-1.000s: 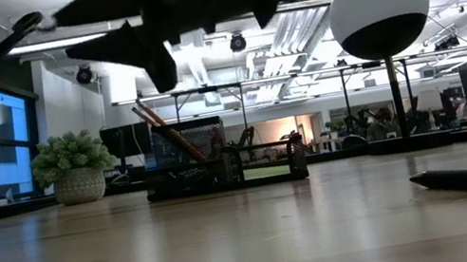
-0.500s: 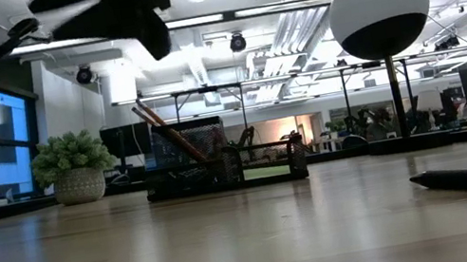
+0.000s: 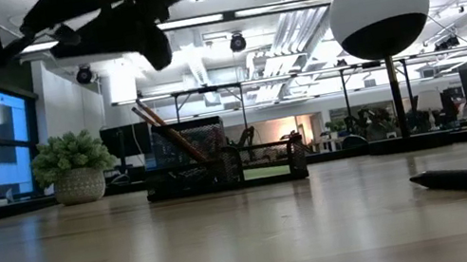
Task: Pick and place office supplies into organizer
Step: Put the scissors into the organizer bin
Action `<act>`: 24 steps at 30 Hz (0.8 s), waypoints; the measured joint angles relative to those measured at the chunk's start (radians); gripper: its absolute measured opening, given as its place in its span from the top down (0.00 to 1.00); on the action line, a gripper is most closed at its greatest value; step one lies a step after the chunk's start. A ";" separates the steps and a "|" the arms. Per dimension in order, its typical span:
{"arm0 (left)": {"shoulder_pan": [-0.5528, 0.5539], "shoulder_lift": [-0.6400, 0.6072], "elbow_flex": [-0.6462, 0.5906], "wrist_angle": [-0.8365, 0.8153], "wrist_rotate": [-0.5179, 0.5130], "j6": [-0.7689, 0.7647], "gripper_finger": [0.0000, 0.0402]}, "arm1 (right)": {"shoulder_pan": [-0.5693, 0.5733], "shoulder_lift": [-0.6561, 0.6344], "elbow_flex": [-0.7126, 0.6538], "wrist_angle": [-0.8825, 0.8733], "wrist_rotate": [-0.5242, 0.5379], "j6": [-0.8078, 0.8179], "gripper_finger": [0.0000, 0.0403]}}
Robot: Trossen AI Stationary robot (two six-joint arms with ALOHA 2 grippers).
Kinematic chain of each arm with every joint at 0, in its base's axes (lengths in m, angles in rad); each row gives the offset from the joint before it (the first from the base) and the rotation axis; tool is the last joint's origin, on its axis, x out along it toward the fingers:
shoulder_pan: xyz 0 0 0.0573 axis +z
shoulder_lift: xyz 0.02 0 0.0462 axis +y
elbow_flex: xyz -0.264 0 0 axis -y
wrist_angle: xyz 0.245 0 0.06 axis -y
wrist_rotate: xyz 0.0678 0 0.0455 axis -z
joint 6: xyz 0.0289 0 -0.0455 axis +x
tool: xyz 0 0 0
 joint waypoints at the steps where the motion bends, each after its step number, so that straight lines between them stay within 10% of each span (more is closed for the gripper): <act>1: 0.000 0.000 0.000 0.003 -0.008 0.000 0.99 | -0.001 0.009 0.000 0.011 -0.005 0.002 0.58; 16: 0.000 0.000 0.001 0.055 0.003 -0.001 0.99 | -0.057 0.036 -0.001 0.005 -0.103 -0.065 0.97; 24: 0.000 0.000 0.001 0.099 0.068 -0.032 0.98 | -0.060 0.036 -0.001 -0.048 -0.018 -0.136 0.99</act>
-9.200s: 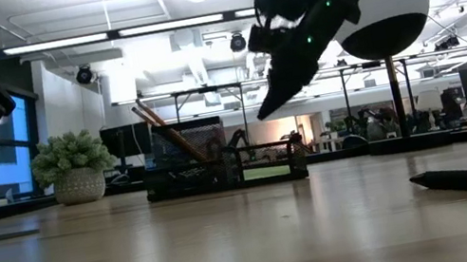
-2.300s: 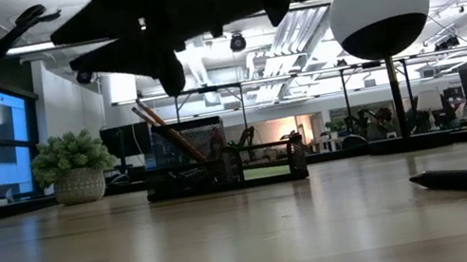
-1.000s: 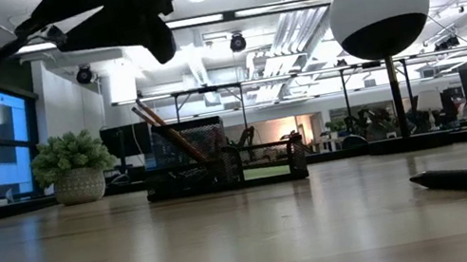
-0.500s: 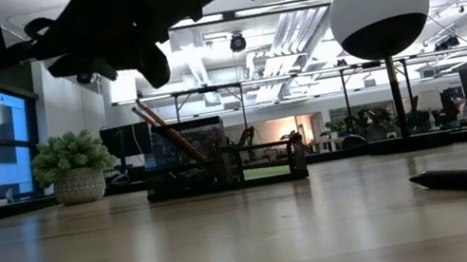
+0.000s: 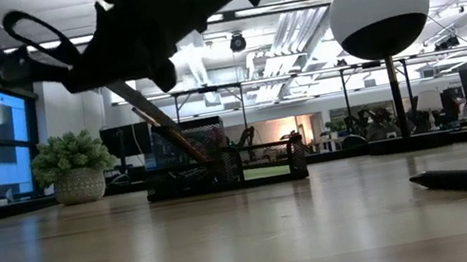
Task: Pick and place office supplies into organizer
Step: Put the scissors into the organizer bin
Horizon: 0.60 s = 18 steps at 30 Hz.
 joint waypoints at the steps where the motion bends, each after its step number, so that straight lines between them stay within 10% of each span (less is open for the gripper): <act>1: 0.000 0.000 0.000 0.019 0.006 0.000 0.96 | 0.000 0.000 0.000 -0.010 0.021 0.000 0.99; 11: 0.000 0.000 0.000 0.148 0.002 -0.132 0.65 | -0.011 -0.023 0.000 -0.061 0.194 -0.095 1.00; 18: -0.025 -0.008 0.000 0.282 -0.020 -0.218 0.64 | -0.079 -0.099 0.000 -0.106 0.270 -0.149 1.00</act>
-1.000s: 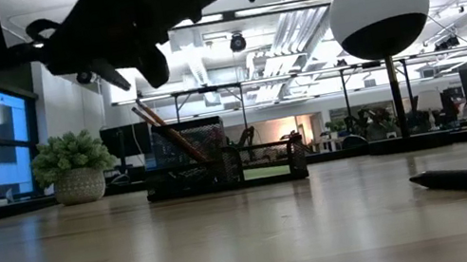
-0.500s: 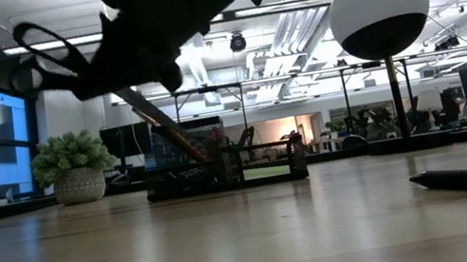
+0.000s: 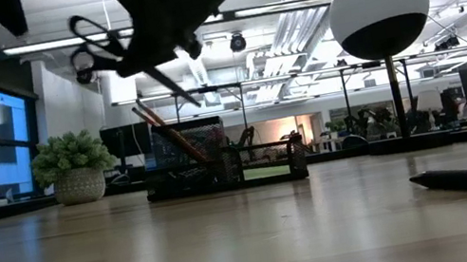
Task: Pick and place office supplies into organizer
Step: Put the scissors into the organizer bin
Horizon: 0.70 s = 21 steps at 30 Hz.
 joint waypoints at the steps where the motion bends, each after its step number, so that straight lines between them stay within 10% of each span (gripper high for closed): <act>1: -0.011 -0.006 0.000 0.001 -0.020 -0.007 0.66 | -0.009 -0.007 0.000 -0.005 0.020 -0.017 1.00; 8: -0.071 -0.134 -0.142 0.197 -0.066 -0.012 0.80 | -0.096 -0.027 0.000 0.022 0.000 -0.116 1.00; 21: -0.067 -0.573 -0.777 1.084 -0.070 0.178 0.98 | -0.249 -0.019 -0.210 0.462 -0.115 -0.101 1.00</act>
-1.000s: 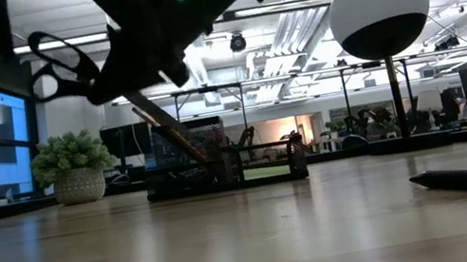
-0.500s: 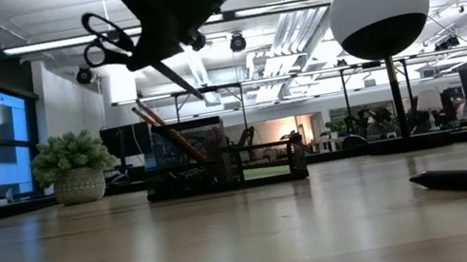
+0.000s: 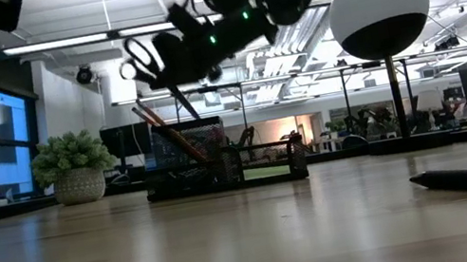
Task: Pick and place office supplies into organizer
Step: Put the scissors into the organizer bin
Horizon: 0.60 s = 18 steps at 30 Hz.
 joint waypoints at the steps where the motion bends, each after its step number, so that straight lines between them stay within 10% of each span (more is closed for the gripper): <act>1: 0.000 -0.025 -0.037 0.075 -0.005 0.030 0.98 | -0.009 0.000 -0.015 0.014 -0.006 0.017 1.00; 18: 0.204 -0.216 -0.105 0.304 0.092 0.223 0.93 | 0.037 -0.055 -0.010 -0.005 0.051 0.022 1.00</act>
